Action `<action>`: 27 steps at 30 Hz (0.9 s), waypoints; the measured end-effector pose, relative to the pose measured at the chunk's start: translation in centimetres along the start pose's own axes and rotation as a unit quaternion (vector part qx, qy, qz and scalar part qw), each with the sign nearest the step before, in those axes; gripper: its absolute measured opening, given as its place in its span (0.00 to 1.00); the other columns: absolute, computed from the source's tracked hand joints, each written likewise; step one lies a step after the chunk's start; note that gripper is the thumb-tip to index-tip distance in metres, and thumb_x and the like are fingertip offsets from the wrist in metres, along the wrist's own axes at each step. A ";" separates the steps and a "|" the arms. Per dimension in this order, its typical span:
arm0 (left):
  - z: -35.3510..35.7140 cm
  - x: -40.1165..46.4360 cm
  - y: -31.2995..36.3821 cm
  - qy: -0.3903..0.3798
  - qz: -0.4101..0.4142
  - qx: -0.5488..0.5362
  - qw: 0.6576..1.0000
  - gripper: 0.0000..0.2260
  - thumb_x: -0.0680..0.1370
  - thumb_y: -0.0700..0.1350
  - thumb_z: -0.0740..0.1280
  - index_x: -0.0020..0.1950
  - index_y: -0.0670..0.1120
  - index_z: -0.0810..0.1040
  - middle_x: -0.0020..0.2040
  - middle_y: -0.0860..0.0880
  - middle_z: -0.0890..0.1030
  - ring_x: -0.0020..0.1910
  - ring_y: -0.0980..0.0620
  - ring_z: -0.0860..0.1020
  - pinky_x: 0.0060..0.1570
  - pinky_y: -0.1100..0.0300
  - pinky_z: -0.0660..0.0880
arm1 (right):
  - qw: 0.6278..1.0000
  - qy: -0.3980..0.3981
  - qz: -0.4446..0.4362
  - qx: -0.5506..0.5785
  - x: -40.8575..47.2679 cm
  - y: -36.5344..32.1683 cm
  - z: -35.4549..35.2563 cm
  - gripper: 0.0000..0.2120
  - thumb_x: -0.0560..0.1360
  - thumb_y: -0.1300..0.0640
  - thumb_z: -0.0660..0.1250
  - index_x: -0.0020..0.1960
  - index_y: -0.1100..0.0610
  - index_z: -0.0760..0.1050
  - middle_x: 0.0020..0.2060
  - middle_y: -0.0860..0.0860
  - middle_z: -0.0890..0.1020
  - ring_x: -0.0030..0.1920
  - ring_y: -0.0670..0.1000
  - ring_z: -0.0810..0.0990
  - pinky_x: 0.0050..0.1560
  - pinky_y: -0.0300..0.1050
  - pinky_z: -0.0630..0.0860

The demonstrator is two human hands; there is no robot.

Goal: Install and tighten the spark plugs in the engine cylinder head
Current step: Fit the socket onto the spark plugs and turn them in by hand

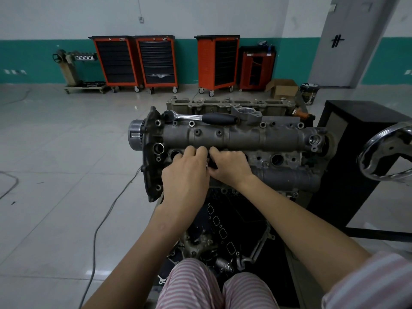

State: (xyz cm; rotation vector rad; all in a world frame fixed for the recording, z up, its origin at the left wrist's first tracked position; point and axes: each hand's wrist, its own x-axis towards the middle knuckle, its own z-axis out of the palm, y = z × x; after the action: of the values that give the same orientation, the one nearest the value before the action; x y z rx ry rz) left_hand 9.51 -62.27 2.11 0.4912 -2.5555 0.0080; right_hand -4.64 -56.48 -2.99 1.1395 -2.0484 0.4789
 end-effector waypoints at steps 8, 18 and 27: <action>-0.8 0.3 -0.5 0.020 0.010 0.006 1.000 0.12 0.75 0.39 0.62 0.46 0.50 0.58 0.43 0.53 0.61 0.40 0.51 0.67 0.25 0.60 0.51 | 1.000 -0.003 -0.012 -0.001 -0.1 0.2 0.1 0.12 0.62 0.55 0.76 0.36 0.61 0.76 0.22 0.55 0.77 0.20 0.56 0.75 0.22 0.40 0.67; 0.8 0.4 -0.5 -0.048 -0.057 -0.034 0.997 0.21 0.77 0.64 0.54 0.42 0.46 0.69 0.35 0.51 0.72 0.34 0.49 0.72 0.26 0.59 0.59 | 0.999 0.016 -0.029 -0.019 -0.2 0.3 0.1 0.15 0.55 0.58 0.81 0.27 0.59 0.74 0.17 0.51 0.73 0.16 0.53 0.72 0.20 0.34 0.64; 0.2 0.1 -0.3 0.015 0.004 -0.013 1.000 0.07 0.77 0.44 0.61 0.48 0.50 0.63 0.45 0.51 0.72 0.39 0.51 0.70 0.26 0.61 0.54 | 1.000 -0.016 0.009 0.014 -0.1 0.2 0.1 0.14 0.63 0.52 0.73 0.36 0.62 0.73 0.22 0.56 0.77 0.23 0.57 0.77 0.23 0.42 0.69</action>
State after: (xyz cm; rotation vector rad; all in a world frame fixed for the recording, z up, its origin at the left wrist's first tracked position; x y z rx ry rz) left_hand 9.41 -62.65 1.95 0.4661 -2.5249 -0.0155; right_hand -4.81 -56.35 -3.10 1.1536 -2.0873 0.5011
